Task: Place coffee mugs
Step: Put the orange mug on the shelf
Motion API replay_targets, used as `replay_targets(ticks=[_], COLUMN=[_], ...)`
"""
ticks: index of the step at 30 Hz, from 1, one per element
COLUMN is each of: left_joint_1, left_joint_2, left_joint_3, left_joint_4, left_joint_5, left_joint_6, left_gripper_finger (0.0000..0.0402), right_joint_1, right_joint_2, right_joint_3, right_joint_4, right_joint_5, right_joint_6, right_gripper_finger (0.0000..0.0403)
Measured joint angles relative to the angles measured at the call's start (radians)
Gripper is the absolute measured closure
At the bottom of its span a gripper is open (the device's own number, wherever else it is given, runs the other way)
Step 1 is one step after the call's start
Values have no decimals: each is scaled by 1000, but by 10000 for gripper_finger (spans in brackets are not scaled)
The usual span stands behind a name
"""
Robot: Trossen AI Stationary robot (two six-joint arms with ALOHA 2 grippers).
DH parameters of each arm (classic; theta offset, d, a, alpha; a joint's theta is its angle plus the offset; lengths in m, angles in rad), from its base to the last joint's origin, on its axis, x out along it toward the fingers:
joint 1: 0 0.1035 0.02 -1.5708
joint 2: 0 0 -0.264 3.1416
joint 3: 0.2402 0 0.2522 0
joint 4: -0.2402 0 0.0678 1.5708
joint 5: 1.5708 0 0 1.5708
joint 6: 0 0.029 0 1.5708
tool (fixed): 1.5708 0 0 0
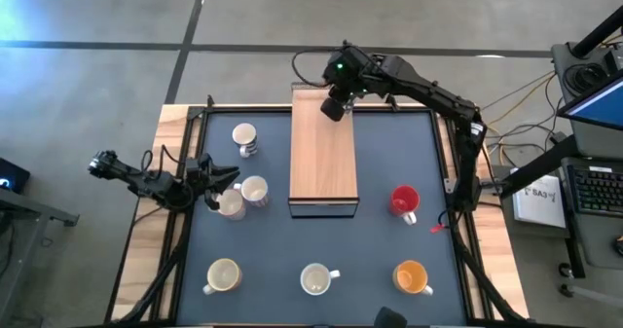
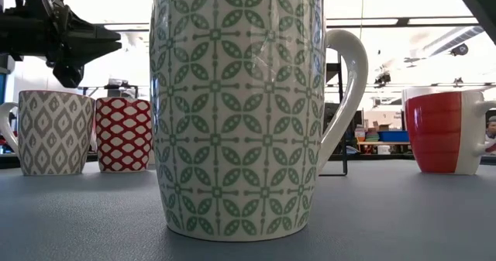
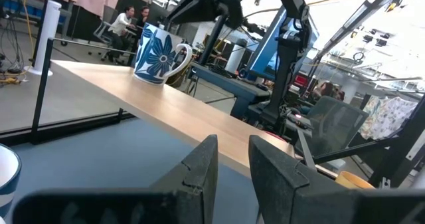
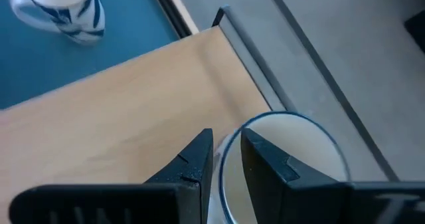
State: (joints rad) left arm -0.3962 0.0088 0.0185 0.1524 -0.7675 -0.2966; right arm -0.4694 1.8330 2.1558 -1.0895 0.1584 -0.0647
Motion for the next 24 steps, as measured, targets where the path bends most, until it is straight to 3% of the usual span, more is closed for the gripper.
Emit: replay_targets(ticks=[6,13,15,20,24], left_joint_1=[0,0,0,0,0], left_joint_2=[0,0,0,0,0], left_joint_3=[0,0,0,0,0], left_joint_4=[0,0,0,0,0], left_joint_5=[0,0,0,0,0], left_joint_6=[0,0,0,0,0], left_gripper_finger=[333,333,333,333,333], right_joint_1=[34,175,230,349,446], right_joint_2=[-52,-116,-138,-204,-248], right_joint_3=[26,26,8,-62,-154], right_joint_4=[-164,-475,-476,-478,-480], right_joint_5=[-2,-6,-13,-202,-216], right_joint_6=[164,377,444,583,662], right_gripper_finger=[335,335,335,326,297])
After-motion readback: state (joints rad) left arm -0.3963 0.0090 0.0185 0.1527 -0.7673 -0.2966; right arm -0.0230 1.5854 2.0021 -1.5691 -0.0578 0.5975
